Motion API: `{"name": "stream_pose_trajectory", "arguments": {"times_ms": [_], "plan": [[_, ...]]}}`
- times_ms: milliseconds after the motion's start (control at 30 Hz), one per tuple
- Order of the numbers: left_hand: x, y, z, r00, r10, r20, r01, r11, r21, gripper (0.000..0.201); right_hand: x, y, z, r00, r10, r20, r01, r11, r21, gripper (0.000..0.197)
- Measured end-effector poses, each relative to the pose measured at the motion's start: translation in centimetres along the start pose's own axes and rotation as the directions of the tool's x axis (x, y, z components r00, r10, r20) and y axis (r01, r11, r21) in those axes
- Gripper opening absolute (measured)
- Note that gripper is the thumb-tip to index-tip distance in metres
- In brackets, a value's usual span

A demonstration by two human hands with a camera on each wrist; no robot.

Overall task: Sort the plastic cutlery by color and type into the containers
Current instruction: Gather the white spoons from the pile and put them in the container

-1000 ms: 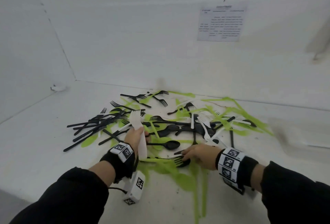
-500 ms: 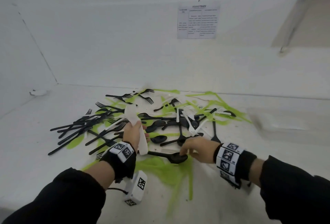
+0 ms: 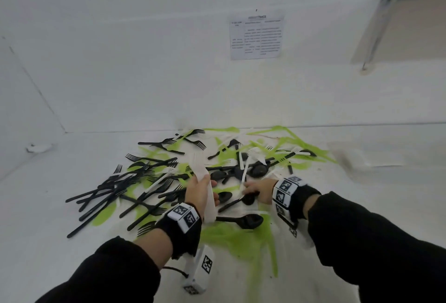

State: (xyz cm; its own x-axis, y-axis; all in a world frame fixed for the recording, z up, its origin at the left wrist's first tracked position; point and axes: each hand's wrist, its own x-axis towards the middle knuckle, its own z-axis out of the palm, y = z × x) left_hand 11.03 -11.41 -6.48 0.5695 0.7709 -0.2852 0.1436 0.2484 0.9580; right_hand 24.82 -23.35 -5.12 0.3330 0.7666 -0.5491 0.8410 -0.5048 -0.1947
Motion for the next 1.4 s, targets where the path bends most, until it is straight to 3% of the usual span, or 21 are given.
{"name": "stream_pose_trajectory", "arguments": {"times_ms": [67, 167, 300, 367, 433, 533, 600, 733, 833, 933, 1033, 1267, 1400], "plan": [[0.2, 0.0, 0.6, 0.999, -0.018, 0.044, 0.017, 1.000, 0.019, 0.017, 0.3, -0.8, 0.2, 0.999, -0.039, -0.007, 0.040, 0.997, 0.065, 0.058], [0.6, -0.1, 2.1, 0.991, -0.081, 0.110, 0.076, 0.996, 0.048, 0.026, -0.3, -0.9, 0.1, 0.988, -0.005, -0.158, 0.030, 0.988, 0.152, 0.048], [1.0, -0.6, 5.4, 0.953, -0.174, 0.250, 0.185, 0.983, -0.021, 0.029, -1.4, 0.4, -0.6, 0.884, 0.122, -0.451, 0.116, 0.878, 0.465, 0.026], [0.9, -1.0, 7.6, 0.928, -0.209, 0.308, 0.238, 0.970, -0.059, 0.034, -1.8, 1.0, -0.8, 0.881, 0.178, -0.439, 0.148, 0.776, 0.613, 0.021], [0.9, -1.5, 9.9, 0.937, -0.174, 0.301, 0.201, 0.978, -0.060, 0.035, -2.0, 2.0, -0.9, 0.895, 0.188, -0.403, 0.138, 0.744, 0.654, 0.016], [1.3, -1.3, 12.7, 0.957, -0.110, 0.270, 0.095, 0.993, 0.071, 0.045, -2.6, 4.0, -1.2, 0.908, 0.163, -0.386, 0.128, 0.769, 0.626, 0.017], [1.2, -0.9, 14.4, 0.972, -0.106, 0.210, 0.088, 0.992, 0.093, 0.035, -3.0, 5.3, -1.8, 0.886, 0.144, -0.441, 0.132, 0.834, 0.536, 0.009], [1.5, -1.1, 19.0, 0.983, -0.057, 0.174, 0.072, 0.994, -0.078, 0.017, -4.1, 7.9, -2.5, 0.832, 0.163, -0.530, 0.082, 0.909, 0.409, 0.009], [1.0, -1.1, 22.7, 0.973, -0.109, 0.202, 0.146, 0.973, -0.181, 0.021, -4.7, 10.4, -2.6, 0.819, 0.183, -0.543, 0.048, 0.922, 0.384, 0.013], [-1.1, -0.6, 25.3, 0.961, -0.119, 0.251, 0.181, 0.953, -0.244, 0.022, -5.7, 13.4, -2.8, 0.792, 0.271, -0.548, 0.002, 0.895, 0.445, 0.031], [-2.6, -0.5, 27.9, 0.929, -0.128, 0.346, 0.230, 0.935, -0.271, 0.030, -7.0, 16.5, -3.1, 0.811, 0.290, -0.508, 0.008, 0.863, 0.505, 0.013], [-4.1, -1.2, 33.5, 0.914, -0.069, 0.400, 0.164, 0.964, -0.207, 0.025, -10.3, 22.4, -3.2, 0.812, 0.268, -0.518, 0.018, 0.876, 0.482, 0.027], [-4.1, -1.2, 36.0, 0.945, 0.016, 0.328, 0.010, 0.997, -0.079, 0.021, -12.0, 26.8, -4.3, 0.833, 0.246, -0.496, -0.002, 0.897, 0.442, 0.030]]}}
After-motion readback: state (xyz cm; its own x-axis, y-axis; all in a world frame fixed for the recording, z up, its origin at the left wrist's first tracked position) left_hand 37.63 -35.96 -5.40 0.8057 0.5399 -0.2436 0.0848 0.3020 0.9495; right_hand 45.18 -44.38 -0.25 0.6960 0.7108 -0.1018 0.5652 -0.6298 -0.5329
